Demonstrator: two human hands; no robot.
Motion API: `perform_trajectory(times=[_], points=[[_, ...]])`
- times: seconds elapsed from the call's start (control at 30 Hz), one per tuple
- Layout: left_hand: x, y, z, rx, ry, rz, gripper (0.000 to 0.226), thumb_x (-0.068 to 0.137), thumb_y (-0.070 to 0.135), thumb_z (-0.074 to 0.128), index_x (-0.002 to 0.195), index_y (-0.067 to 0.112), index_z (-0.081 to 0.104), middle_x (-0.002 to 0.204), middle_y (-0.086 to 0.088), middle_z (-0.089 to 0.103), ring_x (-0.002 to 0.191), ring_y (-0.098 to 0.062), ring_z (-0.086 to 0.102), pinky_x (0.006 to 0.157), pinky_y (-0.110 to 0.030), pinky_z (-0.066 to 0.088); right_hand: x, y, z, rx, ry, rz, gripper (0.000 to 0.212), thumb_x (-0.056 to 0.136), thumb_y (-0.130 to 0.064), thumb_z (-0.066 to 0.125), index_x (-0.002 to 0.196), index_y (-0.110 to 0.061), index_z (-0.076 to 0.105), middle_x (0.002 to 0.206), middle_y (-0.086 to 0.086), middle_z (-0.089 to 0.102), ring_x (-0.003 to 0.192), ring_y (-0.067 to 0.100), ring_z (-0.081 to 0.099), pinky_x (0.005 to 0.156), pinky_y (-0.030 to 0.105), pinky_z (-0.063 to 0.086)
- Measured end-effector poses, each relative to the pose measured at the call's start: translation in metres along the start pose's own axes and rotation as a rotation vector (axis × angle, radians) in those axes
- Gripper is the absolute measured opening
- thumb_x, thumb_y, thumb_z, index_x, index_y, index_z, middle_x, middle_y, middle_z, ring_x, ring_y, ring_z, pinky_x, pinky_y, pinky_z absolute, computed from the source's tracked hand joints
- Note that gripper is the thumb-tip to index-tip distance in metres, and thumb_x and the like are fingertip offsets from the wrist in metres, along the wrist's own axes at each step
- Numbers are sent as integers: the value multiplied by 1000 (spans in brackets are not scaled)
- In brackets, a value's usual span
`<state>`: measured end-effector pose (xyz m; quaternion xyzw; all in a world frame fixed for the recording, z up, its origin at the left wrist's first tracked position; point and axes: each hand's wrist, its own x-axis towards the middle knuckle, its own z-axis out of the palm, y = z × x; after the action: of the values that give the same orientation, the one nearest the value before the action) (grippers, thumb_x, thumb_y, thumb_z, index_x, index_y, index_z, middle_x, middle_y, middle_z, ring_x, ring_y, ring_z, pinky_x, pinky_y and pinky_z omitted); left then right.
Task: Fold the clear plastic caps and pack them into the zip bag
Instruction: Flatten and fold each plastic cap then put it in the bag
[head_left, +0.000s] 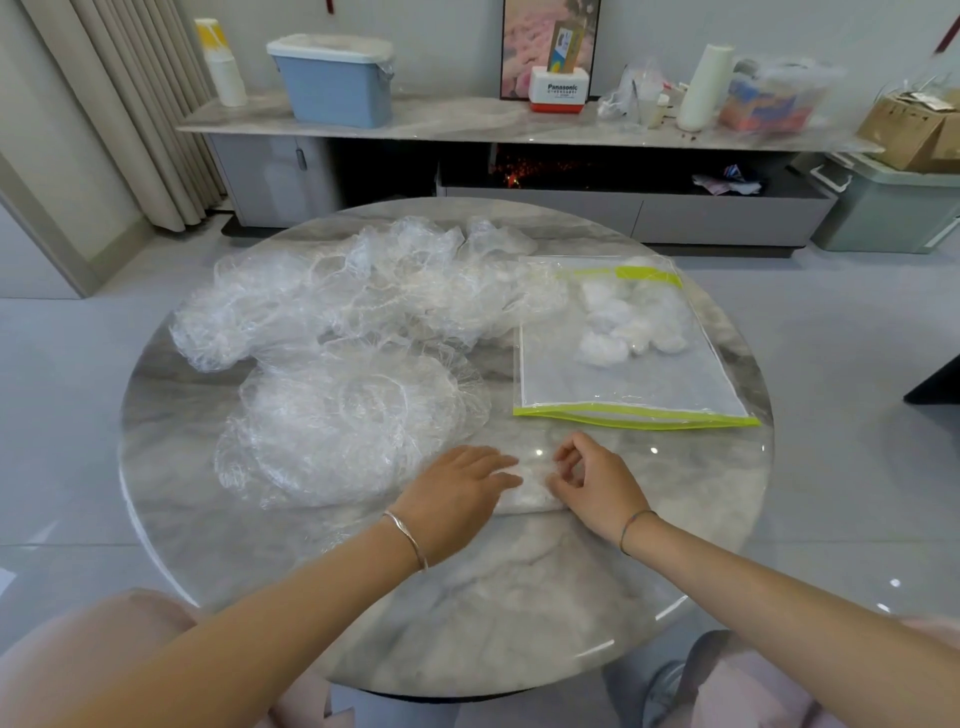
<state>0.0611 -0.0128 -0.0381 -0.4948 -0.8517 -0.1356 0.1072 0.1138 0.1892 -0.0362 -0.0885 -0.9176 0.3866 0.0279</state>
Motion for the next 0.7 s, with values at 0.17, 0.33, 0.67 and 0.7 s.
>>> perform_trajectory(times=[0.17,0.33,0.67,0.7], points=[[-15,0,10,31,-195,-38,47,86,40,36,119,22,63,121,2,64,103,-18,64,88,-34,51,-8,-2,-1,-407,159,-558,26,79,-17,50,99,-17,66,109,-2,60,103,13,48,88,24,33],[-14,4,6,31,-183,-98,50,86,39,33,119,18,63,112,-1,65,91,-18,64,76,-28,53,-17,10,3,-554,105,-672,30,83,-25,44,95,-20,71,103,-6,68,99,10,52,90,24,32],[1,8,-12,-242,-434,-267,61,83,33,28,143,23,35,121,1,44,112,-16,36,102,-31,30,-21,12,-6,-519,-186,-692,44,76,-35,54,118,-24,58,121,-8,56,112,8,45,103,25,24],[2,8,-12,-242,-454,-274,57,86,24,36,143,23,34,123,1,43,114,-16,36,102,-30,30,-21,11,-3,-536,-170,-722,41,77,-34,54,116,-24,60,117,-9,58,108,8,47,101,25,27]])
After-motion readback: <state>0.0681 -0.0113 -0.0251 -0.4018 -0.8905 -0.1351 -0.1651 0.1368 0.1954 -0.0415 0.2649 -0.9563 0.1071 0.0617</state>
